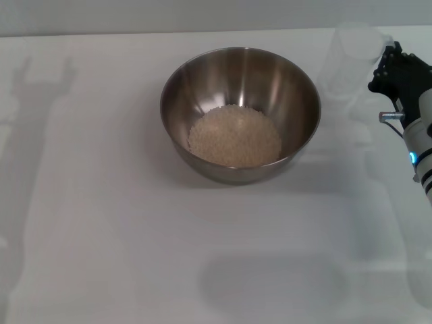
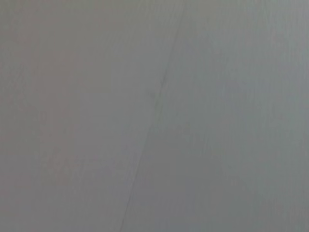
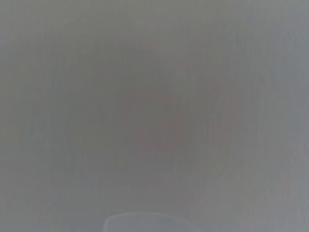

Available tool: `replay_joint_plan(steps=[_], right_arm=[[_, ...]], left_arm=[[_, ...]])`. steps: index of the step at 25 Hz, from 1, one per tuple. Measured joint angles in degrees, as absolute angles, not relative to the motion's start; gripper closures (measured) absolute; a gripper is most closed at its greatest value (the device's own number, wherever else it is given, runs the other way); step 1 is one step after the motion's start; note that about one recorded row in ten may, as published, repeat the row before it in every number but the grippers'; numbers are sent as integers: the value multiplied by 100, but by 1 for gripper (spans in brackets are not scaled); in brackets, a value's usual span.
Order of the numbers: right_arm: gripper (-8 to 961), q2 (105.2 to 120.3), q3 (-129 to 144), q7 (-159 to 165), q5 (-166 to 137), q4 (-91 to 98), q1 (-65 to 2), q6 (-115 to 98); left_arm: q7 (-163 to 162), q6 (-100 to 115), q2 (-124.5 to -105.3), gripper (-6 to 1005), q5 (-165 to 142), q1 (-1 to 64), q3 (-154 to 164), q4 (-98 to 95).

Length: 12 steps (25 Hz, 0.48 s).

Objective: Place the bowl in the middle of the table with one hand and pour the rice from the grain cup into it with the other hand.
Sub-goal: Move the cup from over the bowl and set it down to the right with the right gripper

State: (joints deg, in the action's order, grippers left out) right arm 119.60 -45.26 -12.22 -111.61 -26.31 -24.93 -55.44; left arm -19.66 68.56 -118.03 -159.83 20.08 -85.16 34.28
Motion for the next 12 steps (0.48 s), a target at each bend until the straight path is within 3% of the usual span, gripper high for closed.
replay_joint_plan(steps=[12], right_arm=[[915,11965,-4568,-916,-11161,-2204,-2715,-4878]], left_arm=[[-1969,6869,-11813,129,-15990,2008,-8534,3428]])
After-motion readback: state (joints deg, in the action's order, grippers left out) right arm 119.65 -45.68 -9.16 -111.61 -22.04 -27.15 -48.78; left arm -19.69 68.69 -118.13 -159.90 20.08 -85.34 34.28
